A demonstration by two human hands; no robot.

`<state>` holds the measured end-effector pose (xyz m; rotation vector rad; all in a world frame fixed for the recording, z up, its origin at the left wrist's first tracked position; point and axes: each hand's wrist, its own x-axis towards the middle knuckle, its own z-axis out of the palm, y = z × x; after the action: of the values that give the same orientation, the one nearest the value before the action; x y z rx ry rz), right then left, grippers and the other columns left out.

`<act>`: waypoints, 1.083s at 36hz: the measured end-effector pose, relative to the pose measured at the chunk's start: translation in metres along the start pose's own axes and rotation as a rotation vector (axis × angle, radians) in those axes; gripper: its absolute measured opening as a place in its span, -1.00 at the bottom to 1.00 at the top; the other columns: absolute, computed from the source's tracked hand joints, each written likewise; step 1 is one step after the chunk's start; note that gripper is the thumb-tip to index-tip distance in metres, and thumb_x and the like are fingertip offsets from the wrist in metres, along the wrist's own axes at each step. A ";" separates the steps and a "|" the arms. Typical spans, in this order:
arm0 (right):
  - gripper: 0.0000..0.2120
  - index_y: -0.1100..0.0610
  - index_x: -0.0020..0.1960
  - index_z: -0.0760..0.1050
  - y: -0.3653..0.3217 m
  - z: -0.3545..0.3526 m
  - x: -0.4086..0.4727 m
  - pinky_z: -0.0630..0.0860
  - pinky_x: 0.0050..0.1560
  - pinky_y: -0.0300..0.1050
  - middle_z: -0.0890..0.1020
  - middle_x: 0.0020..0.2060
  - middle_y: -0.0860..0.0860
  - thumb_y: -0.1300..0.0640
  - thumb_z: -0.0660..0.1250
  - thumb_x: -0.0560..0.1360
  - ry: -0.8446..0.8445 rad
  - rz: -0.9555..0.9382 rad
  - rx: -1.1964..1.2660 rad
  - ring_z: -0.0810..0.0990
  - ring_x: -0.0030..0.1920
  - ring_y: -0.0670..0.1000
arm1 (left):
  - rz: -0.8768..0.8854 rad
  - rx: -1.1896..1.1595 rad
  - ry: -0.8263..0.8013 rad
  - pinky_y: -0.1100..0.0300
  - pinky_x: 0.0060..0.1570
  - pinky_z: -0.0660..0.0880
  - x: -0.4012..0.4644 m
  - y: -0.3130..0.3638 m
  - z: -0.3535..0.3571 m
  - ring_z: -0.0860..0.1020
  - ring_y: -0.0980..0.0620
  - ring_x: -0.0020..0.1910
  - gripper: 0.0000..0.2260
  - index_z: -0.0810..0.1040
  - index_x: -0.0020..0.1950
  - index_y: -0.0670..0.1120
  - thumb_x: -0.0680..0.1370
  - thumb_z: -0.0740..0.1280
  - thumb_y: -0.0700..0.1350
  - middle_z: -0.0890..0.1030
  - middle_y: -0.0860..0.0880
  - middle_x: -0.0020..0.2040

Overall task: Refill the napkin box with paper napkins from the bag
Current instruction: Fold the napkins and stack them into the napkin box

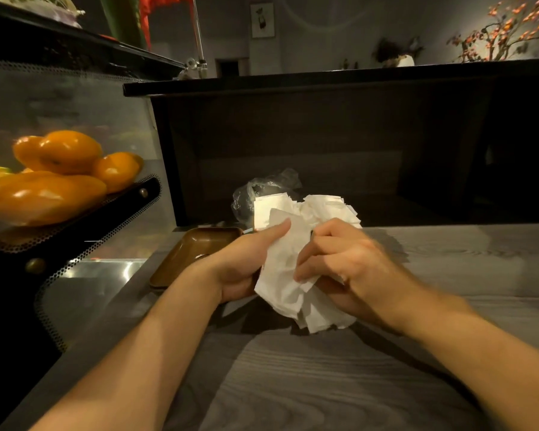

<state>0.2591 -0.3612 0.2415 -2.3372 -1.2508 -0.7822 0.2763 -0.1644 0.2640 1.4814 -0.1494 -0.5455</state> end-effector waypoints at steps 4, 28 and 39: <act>-0.88 0.07 0.00 0.73 0.005 -0.004 -0.003 0.49 0.12 -0.28 0.65 0.00 -0.04 0.17 0.48 0.47 -0.038 -0.031 -0.021 0.55 0.10 -0.09 | 0.014 0.073 -0.094 0.03 0.09 0.63 -0.003 -0.002 0.005 0.67 -0.12 0.14 -0.65 0.52 0.35 0.00 0.62 0.25 0.11 0.69 -0.12 0.17; -0.73 -0.15 0.05 0.67 0.015 -0.035 0.000 0.50 0.08 -0.26 0.57 -0.01 -0.26 0.21 0.32 0.60 0.044 0.574 0.360 0.54 0.11 -0.21 | 0.108 -0.029 0.138 -0.16 0.29 0.50 0.012 -0.011 0.001 0.65 -0.13 0.18 -0.67 0.51 0.38 -0.03 0.67 0.21 0.06 0.70 -0.09 0.17; -0.88 0.00 -0.15 0.62 0.002 -0.022 0.013 0.56 -0.22 -0.34 0.66 -0.23 -0.16 0.15 0.55 0.44 0.165 0.678 0.558 0.63 -0.17 -0.17 | 0.124 0.018 -0.001 -0.10 0.29 0.52 0.006 -0.012 0.020 0.65 -0.11 0.20 -0.52 0.49 0.41 -0.01 0.59 0.19 0.20 0.68 -0.11 0.20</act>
<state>0.2604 -0.3667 0.2661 -1.9706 -0.4526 -0.3242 0.2697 -0.1848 0.2534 1.4784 -0.2459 -0.4459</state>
